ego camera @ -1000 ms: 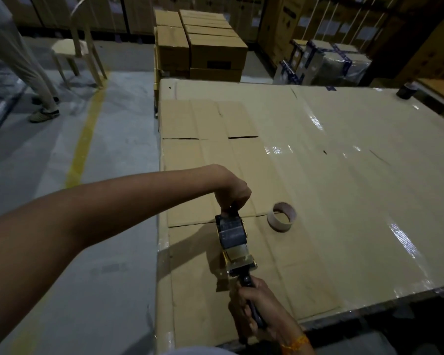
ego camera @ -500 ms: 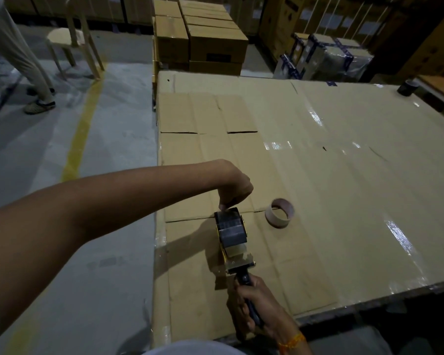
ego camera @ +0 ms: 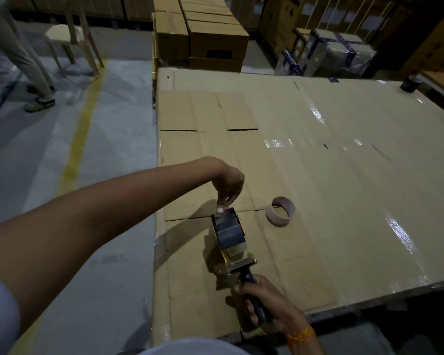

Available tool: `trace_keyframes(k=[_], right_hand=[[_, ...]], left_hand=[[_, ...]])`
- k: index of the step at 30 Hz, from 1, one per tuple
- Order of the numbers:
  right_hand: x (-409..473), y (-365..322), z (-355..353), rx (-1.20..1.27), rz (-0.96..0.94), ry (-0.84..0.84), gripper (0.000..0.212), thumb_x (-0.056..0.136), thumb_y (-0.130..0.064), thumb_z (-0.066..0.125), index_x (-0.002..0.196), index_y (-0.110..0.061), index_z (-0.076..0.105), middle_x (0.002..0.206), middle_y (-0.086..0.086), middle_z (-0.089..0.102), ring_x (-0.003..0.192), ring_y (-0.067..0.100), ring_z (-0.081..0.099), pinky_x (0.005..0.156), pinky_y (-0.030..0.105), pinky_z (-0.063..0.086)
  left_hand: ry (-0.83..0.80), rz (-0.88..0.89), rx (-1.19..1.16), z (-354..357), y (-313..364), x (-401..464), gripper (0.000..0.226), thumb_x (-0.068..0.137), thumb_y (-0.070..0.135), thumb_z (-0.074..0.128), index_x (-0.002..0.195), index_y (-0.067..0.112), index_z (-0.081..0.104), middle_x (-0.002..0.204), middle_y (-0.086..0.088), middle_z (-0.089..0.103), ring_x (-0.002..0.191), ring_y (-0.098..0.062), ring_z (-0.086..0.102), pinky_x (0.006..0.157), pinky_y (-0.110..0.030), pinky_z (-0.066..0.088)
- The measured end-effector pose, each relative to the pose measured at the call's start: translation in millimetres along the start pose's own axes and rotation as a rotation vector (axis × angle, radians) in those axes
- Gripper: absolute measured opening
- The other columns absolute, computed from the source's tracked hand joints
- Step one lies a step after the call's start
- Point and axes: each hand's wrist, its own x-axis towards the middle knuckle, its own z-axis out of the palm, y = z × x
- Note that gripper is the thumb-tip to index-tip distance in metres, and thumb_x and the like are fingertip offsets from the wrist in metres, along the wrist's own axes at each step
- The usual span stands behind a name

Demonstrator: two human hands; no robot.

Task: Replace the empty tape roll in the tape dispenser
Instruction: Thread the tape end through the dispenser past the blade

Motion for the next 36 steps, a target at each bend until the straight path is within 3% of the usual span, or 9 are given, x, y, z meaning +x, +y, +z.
trace_keyframes(k=[4, 8, 12, 15, 19, 22, 26, 36], right_hand=[[-4, -8, 7, -0.098, -0.028, 0.073, 0.048, 0.096, -0.051, 0.073, 0.113, -0.007, 0.061, 0.072, 0.008, 0.058, 0.055, 0.021, 0.056, 0.051, 0.030, 0.049], [0, -5, 9, -0.145, -0.137, 0.279, 0.047, 0.099, -0.047, 0.064, 0.127, -0.011, 0.054, 0.084, 0.012, 0.070, 0.070, 0.026, 0.067, 0.065, 0.040, 0.057], [1, -7, 14, -0.283, -0.225, 0.406, 0.050, 0.094, -0.064, 0.064, 0.119, -0.021, 0.062, 0.086, 0.002, 0.073, 0.074, 0.016, 0.068, 0.069, 0.038, 0.053], [1, -10, 17, -0.304, -0.194, 0.480, 0.034, 0.104, -0.049, 0.056, 0.103, -0.017, 0.068, 0.076, -0.001, 0.071, 0.065, 0.013, 0.064, 0.064, 0.034, 0.049], [-1, -12, 24, -0.253, -0.127, 0.527, 0.055, 0.103, -0.053, 0.055, 0.087, -0.003, 0.070, 0.058, 0.001, 0.061, 0.048, 0.014, 0.053, 0.050, 0.027, 0.040], [-4, -14, 30, -0.186, -0.105, 0.534, 0.057, 0.097, -0.063, 0.057, 0.074, -0.011, 0.062, 0.054, 0.005, 0.056, 0.041, 0.017, 0.047, 0.042, 0.023, 0.035], [-5, -17, 36, -0.225, -0.073, 0.572, 0.073, 0.074, -0.087, 0.053, 0.069, -0.015, 0.061, 0.054, 0.006, 0.059, 0.042, 0.019, 0.053, 0.043, 0.023, 0.039], [-7, -22, 46, -0.243, -0.055, 0.597, 0.095, 0.078, -0.100, 0.033, 0.053, -0.014, 0.064, 0.052, 0.007, 0.059, 0.046, 0.020, 0.058, 0.052, 0.028, 0.047]], left_hand=[[0.012, 0.016, -0.194, 10, -17, 5, 0.031, 0.064, 0.024, 0.098, 0.089, 0.014, 0.083, 0.072, 0.010, 0.070, 0.071, -0.007, 0.058, 0.064, -0.022, 0.046], [0.027, 0.063, -0.308, 17, -26, 8, 0.019, 0.069, 0.023, 0.095, 0.083, 0.023, 0.082, 0.074, 0.013, 0.073, 0.075, -0.003, 0.061, 0.072, -0.026, 0.049], [0.005, 0.053, -0.359, 19, -31, 9, 0.030, 0.072, 0.024, 0.094, 0.099, 0.015, 0.082, 0.085, 0.007, 0.076, 0.080, -0.004, 0.064, 0.073, -0.023, 0.049], [0.011, 0.043, -0.373, 17, -35, 8, 0.033, 0.073, 0.028, 0.093, 0.102, 0.017, 0.082, 0.090, 0.003, 0.077, 0.085, -0.008, 0.066, 0.077, -0.028, 0.052], [0.005, 0.067, -0.401, 13, -37, 8, 0.032, 0.075, 0.027, 0.092, 0.104, 0.016, 0.081, 0.098, -0.004, 0.079, 0.089, -0.015, 0.069, 0.084, -0.043, 0.055], [-0.043, 0.079, -0.427, 11, -36, 7, 0.033, 0.079, 0.022, 0.089, 0.109, 0.012, 0.079, 0.099, -0.005, 0.080, 0.099, -0.024, 0.074, 0.093, -0.047, 0.057], [-0.089, 0.087, -0.485, 10, -36, 5, 0.030, 0.084, 0.016, 0.085, 0.112, 0.008, 0.077, 0.097, -0.003, 0.081, 0.095, -0.021, 0.075, 0.083, -0.037, 0.059], [-0.080, 0.125, -0.674, 17, -39, 3, 0.026, 0.089, 0.009, 0.079, 0.114, 0.003, 0.076, 0.105, -0.013, 0.079, 0.090, -0.023, 0.075, 0.075, -0.027, 0.057]])
